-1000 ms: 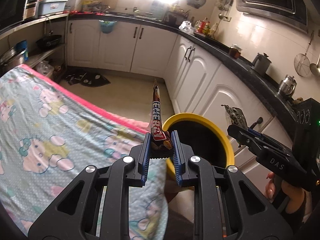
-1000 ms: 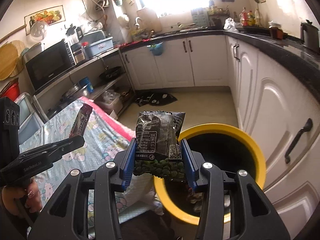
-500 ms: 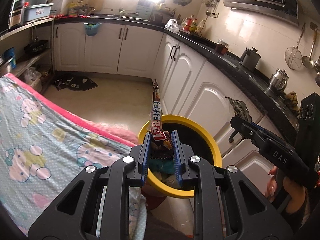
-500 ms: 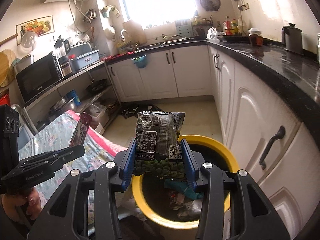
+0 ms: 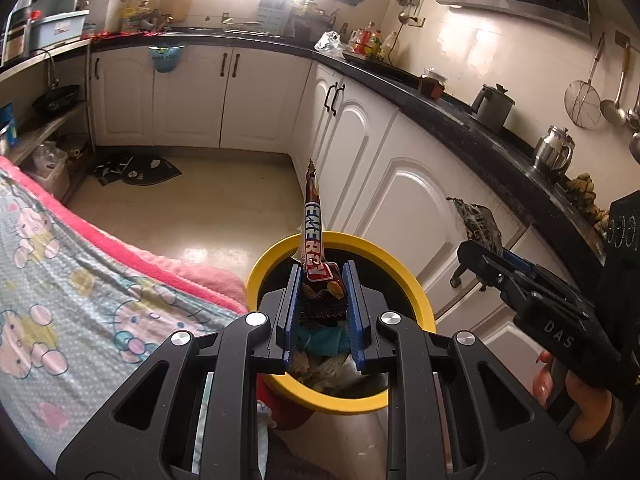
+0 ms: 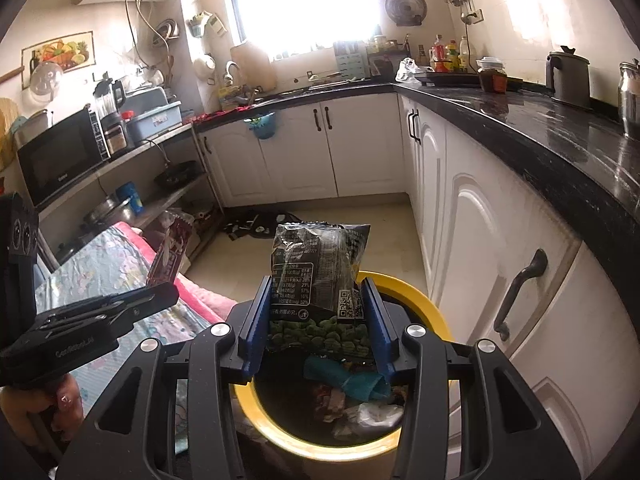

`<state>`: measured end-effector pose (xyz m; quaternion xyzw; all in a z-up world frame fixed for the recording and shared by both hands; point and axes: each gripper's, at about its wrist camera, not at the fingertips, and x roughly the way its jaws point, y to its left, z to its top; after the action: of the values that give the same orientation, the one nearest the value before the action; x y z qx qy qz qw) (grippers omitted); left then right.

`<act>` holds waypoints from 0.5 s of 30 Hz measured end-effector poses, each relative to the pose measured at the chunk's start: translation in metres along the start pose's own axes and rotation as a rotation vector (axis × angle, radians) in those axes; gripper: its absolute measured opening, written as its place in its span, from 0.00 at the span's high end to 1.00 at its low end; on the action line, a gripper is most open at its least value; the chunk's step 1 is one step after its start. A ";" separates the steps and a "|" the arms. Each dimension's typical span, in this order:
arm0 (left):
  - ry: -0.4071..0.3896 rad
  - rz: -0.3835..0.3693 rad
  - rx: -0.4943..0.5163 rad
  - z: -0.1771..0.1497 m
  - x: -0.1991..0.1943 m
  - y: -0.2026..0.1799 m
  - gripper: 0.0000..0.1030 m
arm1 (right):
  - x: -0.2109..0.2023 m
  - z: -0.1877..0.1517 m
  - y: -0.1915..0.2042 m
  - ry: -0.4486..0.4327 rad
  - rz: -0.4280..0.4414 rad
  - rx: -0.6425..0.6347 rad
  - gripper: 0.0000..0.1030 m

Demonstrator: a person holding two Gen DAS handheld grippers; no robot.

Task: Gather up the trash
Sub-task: 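Carry the chocolate bar and snack bag over the yellow bin while opening both tools to drop them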

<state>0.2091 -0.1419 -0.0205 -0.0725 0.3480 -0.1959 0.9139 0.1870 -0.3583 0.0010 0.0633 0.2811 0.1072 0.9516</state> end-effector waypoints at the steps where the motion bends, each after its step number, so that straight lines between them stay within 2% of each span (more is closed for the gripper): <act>1: 0.006 -0.001 0.002 0.000 0.004 -0.001 0.86 | 0.001 -0.001 -0.001 0.004 -0.003 0.000 0.59; 15: 0.083 0.016 0.029 -0.007 0.049 -0.005 0.85 | 0.039 -0.027 -0.015 0.113 -0.031 0.009 0.59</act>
<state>0.2364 -0.1661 -0.0545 -0.0482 0.3834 -0.1963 0.9012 0.2067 -0.3624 -0.0444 0.0571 0.3359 0.0943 0.9354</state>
